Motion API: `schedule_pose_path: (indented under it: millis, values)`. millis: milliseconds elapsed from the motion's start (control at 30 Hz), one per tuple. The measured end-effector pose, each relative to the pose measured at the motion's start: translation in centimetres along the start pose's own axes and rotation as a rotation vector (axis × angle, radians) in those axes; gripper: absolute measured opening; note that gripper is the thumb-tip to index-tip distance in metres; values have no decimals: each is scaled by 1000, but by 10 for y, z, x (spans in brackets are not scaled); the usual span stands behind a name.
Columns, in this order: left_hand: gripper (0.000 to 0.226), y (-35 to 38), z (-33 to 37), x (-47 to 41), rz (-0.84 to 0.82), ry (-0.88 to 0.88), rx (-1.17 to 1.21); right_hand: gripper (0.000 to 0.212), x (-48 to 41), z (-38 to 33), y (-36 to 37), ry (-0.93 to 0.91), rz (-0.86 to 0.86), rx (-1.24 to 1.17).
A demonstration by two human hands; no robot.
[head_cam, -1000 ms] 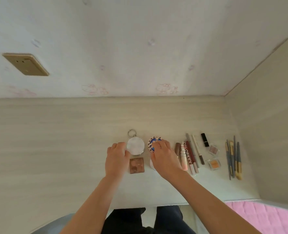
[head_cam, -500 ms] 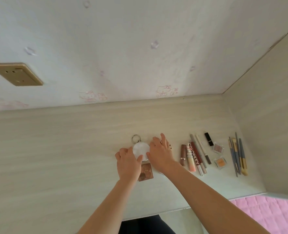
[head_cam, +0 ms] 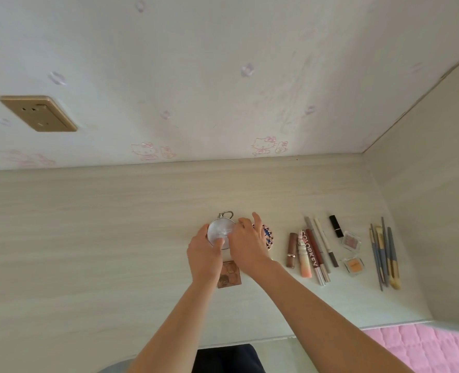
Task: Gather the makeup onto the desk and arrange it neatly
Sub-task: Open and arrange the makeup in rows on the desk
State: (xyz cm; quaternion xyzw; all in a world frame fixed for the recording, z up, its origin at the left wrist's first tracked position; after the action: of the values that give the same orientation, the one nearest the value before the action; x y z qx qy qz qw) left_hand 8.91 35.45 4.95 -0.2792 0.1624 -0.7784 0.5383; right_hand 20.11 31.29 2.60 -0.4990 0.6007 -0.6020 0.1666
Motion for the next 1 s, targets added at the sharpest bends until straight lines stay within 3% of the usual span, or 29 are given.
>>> schedule_pose_path:
  millis: [133,267,433,533,700,1000]
  values:
    - [41,-4,-3,1,0,-89,119,32,-5,3,-2,14,21,-50]
    - [39,-19,3,8,4,-130,300,50,7,3,-27,103,57,-320]
    - [41,-44,5,10,-27,-170,458,25,31,-13,-67,146,14,-727]
    - [47,-61,-2,9,-66,-205,548,16,33,-27,-71,159,46,-785]
    - [28,-93,-21,3,-165,-295,734,11,36,-61,-61,131,70,-821]
    - [24,-164,-74,-23,-273,-337,738,26,51,-148,-29,144,88,-885]
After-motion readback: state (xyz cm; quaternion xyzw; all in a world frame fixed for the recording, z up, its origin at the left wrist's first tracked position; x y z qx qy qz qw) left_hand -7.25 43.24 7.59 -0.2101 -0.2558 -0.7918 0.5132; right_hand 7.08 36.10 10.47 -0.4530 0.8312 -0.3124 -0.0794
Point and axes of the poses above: each hand's wrist, its own x-axis away from the middle knuckle, its own y-axis out of the palm, z = x × y, the point moved 7 cm from there along -x, towards the middle knuckle, and after that the axes turned 3 degrees about y, right-handed, at the moved point
